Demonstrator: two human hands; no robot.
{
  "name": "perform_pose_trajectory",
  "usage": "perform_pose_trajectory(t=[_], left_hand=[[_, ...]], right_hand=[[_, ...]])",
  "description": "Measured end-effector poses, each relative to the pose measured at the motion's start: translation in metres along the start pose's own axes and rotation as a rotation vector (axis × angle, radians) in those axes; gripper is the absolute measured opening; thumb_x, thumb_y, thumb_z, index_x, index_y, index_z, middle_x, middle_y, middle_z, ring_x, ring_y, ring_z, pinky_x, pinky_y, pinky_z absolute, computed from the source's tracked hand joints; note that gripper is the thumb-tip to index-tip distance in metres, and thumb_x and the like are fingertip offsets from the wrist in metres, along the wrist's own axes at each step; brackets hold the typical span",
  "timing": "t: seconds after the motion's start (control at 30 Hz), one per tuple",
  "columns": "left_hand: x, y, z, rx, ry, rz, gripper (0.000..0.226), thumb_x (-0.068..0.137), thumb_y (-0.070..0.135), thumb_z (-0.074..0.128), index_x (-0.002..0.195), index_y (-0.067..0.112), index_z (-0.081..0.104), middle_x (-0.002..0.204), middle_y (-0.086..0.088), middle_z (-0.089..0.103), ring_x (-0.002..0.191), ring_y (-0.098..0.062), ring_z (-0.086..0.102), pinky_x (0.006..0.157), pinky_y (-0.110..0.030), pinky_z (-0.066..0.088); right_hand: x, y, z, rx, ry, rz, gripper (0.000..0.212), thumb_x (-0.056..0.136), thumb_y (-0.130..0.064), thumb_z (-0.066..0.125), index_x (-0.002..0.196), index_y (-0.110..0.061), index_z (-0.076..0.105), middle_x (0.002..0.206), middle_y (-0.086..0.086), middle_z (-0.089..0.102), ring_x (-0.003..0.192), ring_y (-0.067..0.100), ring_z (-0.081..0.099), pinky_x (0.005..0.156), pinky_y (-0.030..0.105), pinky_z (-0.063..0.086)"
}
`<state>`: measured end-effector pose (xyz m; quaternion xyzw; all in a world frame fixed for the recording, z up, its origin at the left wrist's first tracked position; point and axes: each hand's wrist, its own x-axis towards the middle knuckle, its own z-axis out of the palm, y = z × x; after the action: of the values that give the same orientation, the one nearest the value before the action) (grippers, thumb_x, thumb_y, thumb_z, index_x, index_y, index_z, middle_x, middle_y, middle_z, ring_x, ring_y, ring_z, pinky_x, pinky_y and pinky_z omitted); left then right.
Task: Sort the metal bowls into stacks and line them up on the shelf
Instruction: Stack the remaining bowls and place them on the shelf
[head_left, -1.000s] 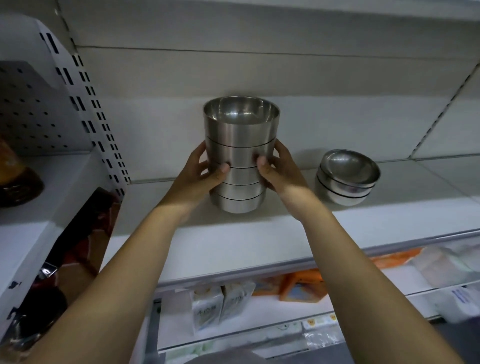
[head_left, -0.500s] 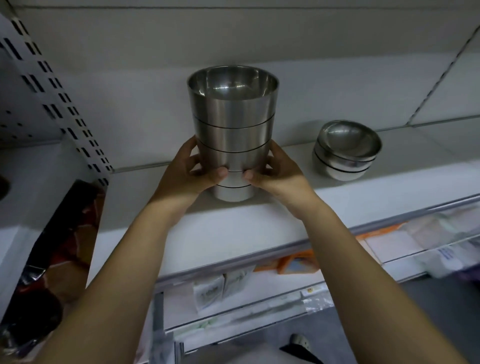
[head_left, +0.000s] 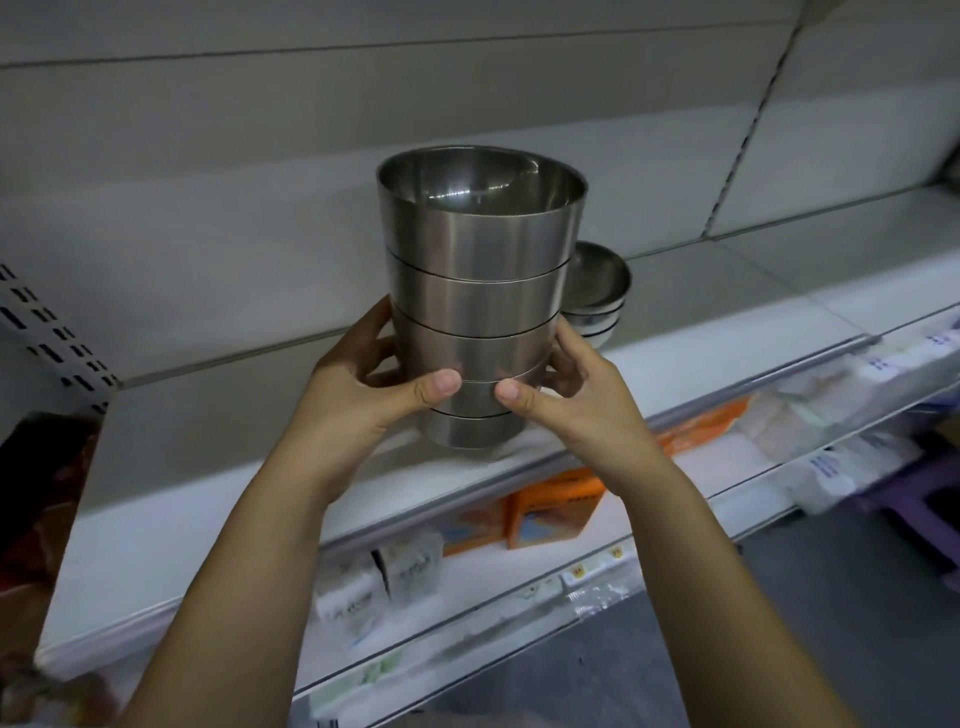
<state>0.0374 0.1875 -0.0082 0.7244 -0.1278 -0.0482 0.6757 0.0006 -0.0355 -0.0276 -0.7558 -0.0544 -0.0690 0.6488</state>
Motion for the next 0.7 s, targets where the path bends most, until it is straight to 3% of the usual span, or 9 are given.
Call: perform_pose_trajectory(t=[0.1,0.2,0.4,0.5,0.7], left_hand=[[-0.001,0.012,0.043,-0.016,-0.050,-0.001,0.107,0.050,0.057,0.095,0.146,0.038,0.050,0.133,0.003,0.068,0.119,-0.021,0.068,0.101,-0.047,0.055],[-0.004,0.022,0.094,-0.038,-0.126,0.004,0.101,0.053,0.051,0.095,0.144,0.041,0.052,0.135,0.007,0.067,0.120,-0.016,0.067,0.101,-0.045,0.055],[-0.013,0.033,0.215,-0.105,-0.318,-0.011,0.095,0.059,0.043,0.094,0.144,0.042,0.052,0.137,0.007,0.065,0.120,-0.017,0.068,0.098,-0.048,0.056],[-0.021,0.031,0.280,-0.133,-0.359,-0.018,0.097,0.057,0.042,0.096,0.144,0.039,0.053,0.131,0.004,0.069,0.116,-0.015,0.069,0.095,-0.042,0.058],[-0.025,0.024,0.391,-0.204,-0.491,-0.015,0.094,0.058,0.039,0.092,0.142,0.041,0.051,0.135,0.003,0.065,0.118,-0.014,0.068,0.089,-0.034,0.059]], right_hand=[[-0.022,-0.006,-0.043,-0.002,0.051,0.008,0.086,0.073,-0.052,0.085,0.148,-0.038,0.044,0.137,-0.005,0.064,0.125,0.018,0.061,0.106,0.047,0.050],[-0.051,-0.013,-0.092,-0.008,0.111,0.009,0.084,0.072,-0.054,0.086,0.145,-0.038,0.047,0.134,-0.002,0.066,0.124,0.023,0.062,0.105,0.050,0.050],[-0.122,-0.012,-0.196,-0.002,0.260,0.050,0.081,0.076,-0.033,0.086,0.147,-0.024,0.048,0.132,0.002,0.067,0.123,0.022,0.063,0.108,0.050,0.048],[-0.157,-0.009,-0.249,-0.006,0.316,0.078,0.080,0.076,-0.027,0.085,0.147,-0.021,0.048,0.132,0.002,0.068,0.122,0.022,0.064,0.109,0.049,0.048],[-0.213,0.001,-0.337,-0.070,0.425,0.097,0.079,0.074,-0.035,0.084,0.144,-0.026,0.051,0.131,-0.002,0.069,0.123,0.020,0.063,0.109,0.050,0.047]])
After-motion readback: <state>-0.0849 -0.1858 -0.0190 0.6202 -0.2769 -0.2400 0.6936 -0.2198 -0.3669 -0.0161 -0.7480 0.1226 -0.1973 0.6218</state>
